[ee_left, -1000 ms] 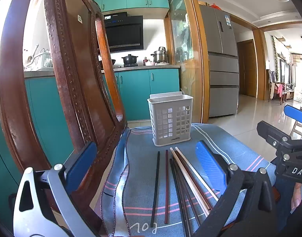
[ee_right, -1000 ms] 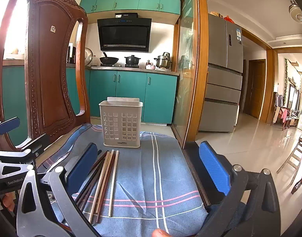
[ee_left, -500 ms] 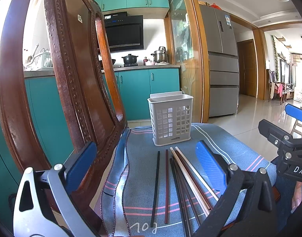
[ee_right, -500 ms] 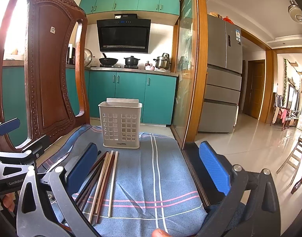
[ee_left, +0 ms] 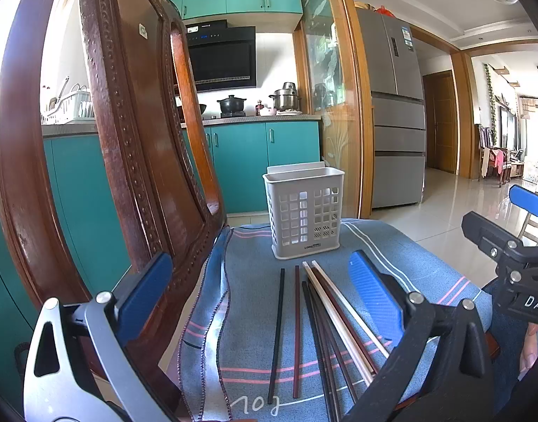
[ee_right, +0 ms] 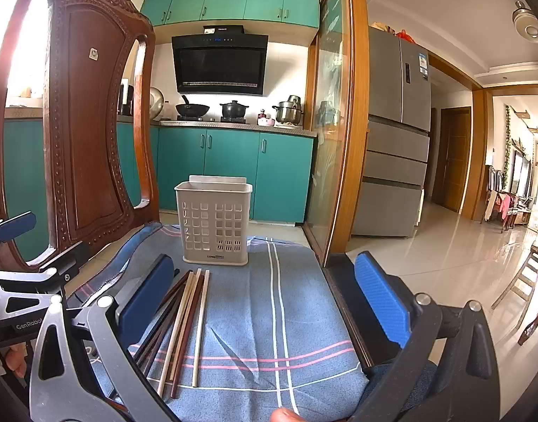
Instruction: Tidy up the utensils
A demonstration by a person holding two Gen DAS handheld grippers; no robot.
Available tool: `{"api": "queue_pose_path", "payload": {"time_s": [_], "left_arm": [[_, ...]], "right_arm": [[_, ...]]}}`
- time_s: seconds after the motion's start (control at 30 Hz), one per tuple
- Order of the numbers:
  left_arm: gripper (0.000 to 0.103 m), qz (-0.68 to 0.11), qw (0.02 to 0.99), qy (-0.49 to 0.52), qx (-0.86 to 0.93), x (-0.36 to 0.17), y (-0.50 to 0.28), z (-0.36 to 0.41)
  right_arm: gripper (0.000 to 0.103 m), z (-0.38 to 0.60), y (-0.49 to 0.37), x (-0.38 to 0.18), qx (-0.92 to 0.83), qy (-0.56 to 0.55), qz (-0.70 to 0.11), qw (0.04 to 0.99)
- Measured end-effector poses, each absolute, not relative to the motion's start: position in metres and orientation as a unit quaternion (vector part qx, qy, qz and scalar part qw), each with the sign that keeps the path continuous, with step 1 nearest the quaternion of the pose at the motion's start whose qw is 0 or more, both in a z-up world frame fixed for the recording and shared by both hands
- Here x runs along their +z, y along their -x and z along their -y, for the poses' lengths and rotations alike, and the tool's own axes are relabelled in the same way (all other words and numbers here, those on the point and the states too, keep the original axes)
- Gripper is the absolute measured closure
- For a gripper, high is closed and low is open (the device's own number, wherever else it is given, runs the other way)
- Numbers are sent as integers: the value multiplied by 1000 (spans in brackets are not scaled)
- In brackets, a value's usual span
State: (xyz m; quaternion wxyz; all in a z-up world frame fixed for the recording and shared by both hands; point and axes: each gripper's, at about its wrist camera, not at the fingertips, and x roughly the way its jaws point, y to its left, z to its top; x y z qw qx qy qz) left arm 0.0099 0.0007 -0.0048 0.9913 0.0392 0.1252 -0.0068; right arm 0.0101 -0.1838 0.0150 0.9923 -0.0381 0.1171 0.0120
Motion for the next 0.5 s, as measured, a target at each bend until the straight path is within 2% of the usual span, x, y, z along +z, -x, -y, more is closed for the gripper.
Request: {"api": "queue_pose_path", "payload": {"time_s": [0.5], "left_arm": [[3, -127, 991, -38, -6, -6, -11, 0]], "right_arm": [[3, 185, -9, 14, 11, 39, -117, 992]]}}
